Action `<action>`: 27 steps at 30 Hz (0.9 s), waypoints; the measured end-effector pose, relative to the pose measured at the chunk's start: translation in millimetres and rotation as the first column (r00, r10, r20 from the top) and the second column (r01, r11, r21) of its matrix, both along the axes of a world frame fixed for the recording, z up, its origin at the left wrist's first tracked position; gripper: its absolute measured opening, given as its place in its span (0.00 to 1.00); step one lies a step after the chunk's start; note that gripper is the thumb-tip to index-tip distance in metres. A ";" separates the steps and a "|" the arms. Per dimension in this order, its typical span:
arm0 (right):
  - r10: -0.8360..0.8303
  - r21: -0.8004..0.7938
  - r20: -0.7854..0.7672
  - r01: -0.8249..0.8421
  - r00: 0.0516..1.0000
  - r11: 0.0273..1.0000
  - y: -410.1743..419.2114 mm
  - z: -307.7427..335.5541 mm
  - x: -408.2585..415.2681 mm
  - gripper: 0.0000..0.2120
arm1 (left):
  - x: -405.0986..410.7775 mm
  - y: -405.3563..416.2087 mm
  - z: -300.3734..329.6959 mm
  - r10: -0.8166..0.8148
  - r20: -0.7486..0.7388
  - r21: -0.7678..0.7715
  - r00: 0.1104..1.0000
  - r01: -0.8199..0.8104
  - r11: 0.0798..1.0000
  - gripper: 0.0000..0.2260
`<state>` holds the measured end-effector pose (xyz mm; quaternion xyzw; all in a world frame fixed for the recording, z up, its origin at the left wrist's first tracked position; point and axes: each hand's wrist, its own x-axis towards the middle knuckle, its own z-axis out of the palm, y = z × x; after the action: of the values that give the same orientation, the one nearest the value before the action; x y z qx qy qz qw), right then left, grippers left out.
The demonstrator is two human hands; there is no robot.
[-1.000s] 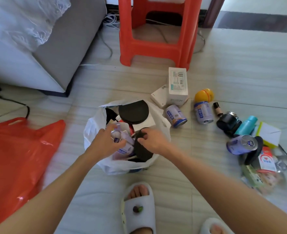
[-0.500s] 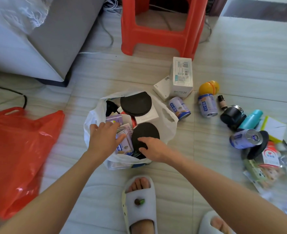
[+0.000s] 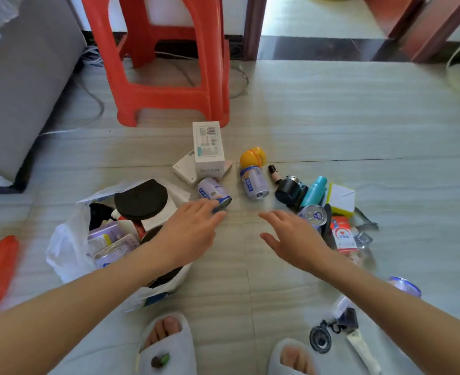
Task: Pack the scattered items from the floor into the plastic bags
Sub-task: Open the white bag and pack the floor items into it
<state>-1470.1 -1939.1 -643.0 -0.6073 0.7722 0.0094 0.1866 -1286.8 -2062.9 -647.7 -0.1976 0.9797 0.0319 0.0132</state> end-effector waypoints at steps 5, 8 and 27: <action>-0.182 -0.101 -0.104 0.171 0.978 0.980 24.1 -50.2 -66.9 0.19 | -50.7 -13.4 -41.8 -0.157 0.188 -0.083 0.969 0.175 0.981 0.22; -0.217 -0.075 -0.197 0.206 0.956 0.976 19.6 -81.6 -96.8 0.19 | -70.8 -25.0 -79.3 -0.057 0.267 -0.006 0.962 0.061 0.998 0.26; -0.235 0.065 -0.122 0.244 0.964 0.968 -10.6 -116.0 -115.0 0.26 | -96.1 -47.4 -127.2 0.264 0.191 0.255 0.945 -0.308 0.917 0.22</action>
<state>-1585.1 -1949.7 -759.0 -0.5000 0.8484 0.0518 0.1662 -1382.9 -2110.3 -774.9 -0.3370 0.9216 0.1570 0.1111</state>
